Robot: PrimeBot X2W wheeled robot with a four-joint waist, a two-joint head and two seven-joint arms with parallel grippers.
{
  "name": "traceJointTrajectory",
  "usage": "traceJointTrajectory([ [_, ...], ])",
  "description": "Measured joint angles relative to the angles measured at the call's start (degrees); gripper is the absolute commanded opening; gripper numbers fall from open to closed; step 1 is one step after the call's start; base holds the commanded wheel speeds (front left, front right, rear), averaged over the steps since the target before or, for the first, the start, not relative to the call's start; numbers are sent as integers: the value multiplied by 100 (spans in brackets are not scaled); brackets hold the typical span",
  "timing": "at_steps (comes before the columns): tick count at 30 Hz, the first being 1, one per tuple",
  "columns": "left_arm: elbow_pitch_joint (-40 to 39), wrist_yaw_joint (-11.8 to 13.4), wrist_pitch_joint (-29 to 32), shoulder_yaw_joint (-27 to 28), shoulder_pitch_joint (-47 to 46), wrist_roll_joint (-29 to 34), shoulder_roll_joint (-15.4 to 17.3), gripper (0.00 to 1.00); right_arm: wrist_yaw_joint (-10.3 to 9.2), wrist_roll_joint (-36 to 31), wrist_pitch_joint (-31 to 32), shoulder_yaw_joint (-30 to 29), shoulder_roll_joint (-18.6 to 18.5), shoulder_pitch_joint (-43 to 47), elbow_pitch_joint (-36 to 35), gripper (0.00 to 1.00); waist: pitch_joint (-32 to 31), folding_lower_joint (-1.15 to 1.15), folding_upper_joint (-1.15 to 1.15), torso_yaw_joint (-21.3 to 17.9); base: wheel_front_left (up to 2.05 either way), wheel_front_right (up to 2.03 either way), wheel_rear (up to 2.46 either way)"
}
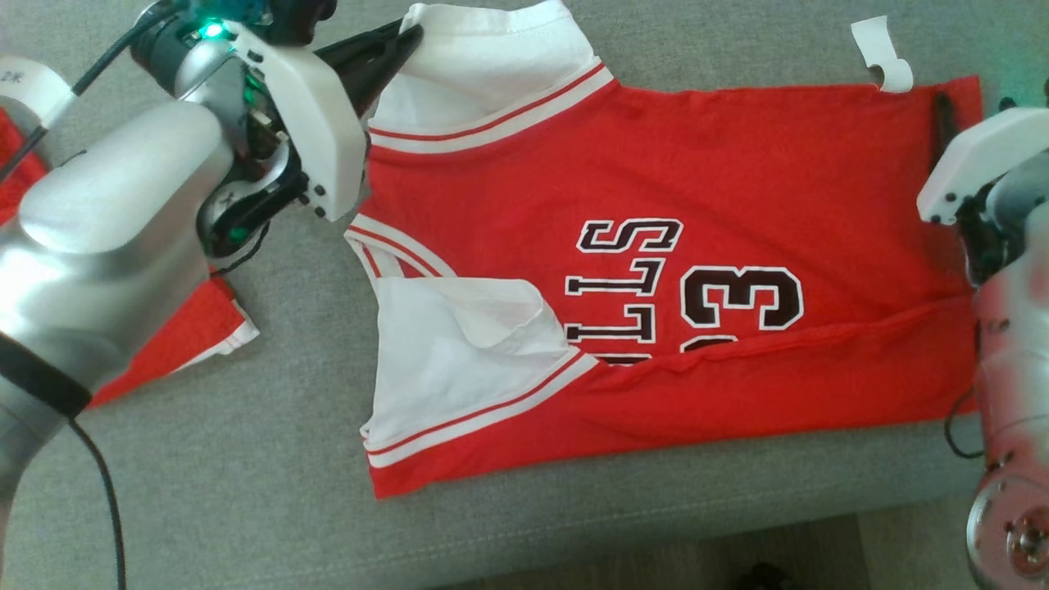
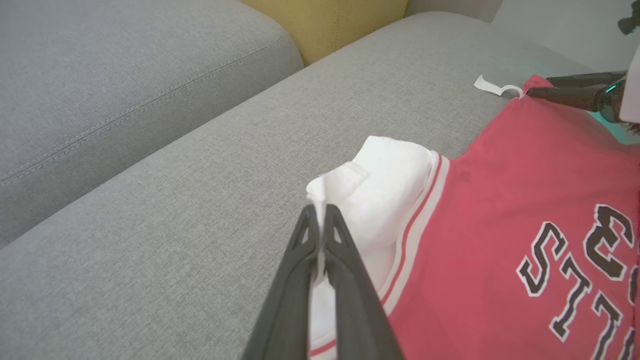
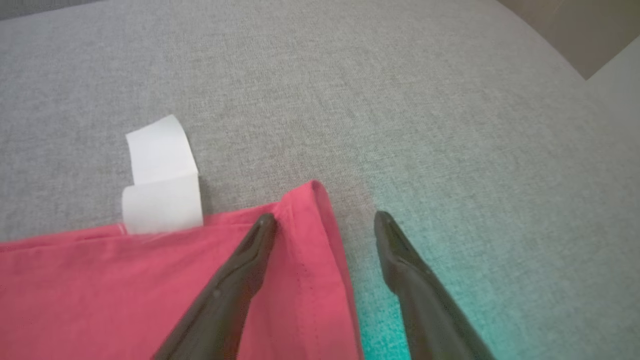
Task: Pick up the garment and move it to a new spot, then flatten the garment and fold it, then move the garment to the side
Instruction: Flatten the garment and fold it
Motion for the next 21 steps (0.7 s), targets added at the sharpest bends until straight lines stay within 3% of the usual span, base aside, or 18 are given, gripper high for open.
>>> traceJointTrajectory([
  [1,-2,1,23,0,-1,0,20,0,0,0,2,-30,5,-53,46,29,6,0,0,-2,0,0,0],
  [2,-2,5,31,0,-1,0,37,0,0,0,8,-42,10,-93,76,0,11,0,0,-3,0,0,0],
  [11,86,99,-41,147,-31,-23,100,0,0,33,-327,-13,68,-286,226,0,43,0,0,10,0,0,0],
  [21,659,99,-333,436,-504,-75,154,0,0,510,-895,637,63,-987,299,0,198,0,0,-7,0,0,0],
])
